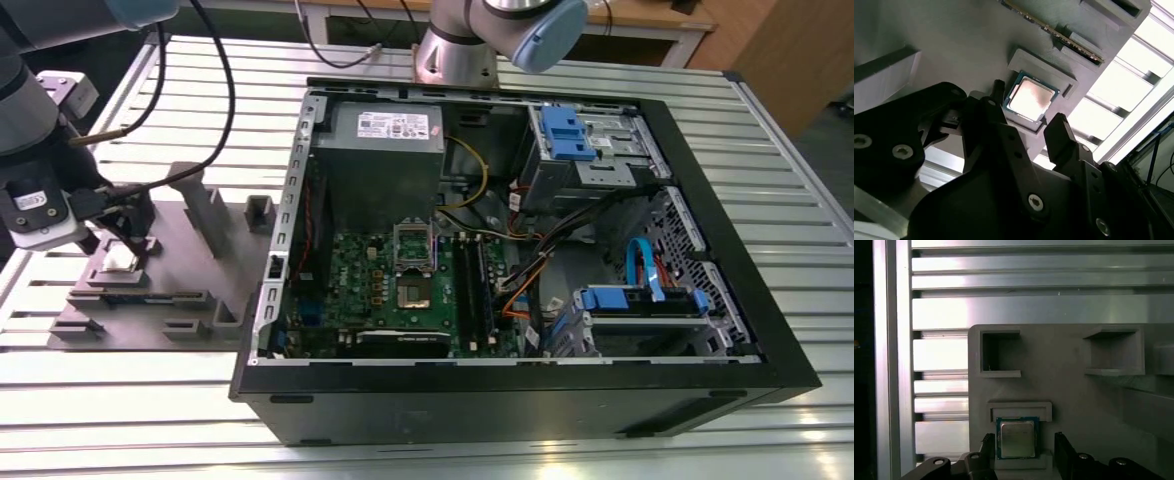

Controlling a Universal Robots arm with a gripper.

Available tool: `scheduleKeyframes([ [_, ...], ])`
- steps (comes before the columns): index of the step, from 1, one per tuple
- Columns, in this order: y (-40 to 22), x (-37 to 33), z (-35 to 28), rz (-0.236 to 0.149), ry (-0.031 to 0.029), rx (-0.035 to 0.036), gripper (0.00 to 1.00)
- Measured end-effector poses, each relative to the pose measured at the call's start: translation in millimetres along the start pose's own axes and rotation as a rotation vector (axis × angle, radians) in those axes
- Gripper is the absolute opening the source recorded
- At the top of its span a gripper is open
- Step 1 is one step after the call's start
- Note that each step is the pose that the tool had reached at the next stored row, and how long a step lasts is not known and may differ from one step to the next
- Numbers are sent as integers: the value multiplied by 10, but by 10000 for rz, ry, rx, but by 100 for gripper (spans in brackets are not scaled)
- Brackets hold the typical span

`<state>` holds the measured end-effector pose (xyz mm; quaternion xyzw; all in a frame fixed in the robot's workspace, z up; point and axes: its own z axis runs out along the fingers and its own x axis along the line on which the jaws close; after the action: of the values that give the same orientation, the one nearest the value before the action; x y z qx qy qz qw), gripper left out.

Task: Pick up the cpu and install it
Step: 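Pick up the cpu and move it towards the insertion slot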

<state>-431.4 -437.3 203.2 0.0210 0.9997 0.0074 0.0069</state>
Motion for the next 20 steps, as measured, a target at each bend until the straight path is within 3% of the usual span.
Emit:
scheduleKeyframes([
  [6, -1, 2, 69, -171, 1, 0, 59],
  [15, -4, 1, 75, -268, 2, -2, 59],
  [20, -5, 1, 74, -271, 2, -2, 66],
])
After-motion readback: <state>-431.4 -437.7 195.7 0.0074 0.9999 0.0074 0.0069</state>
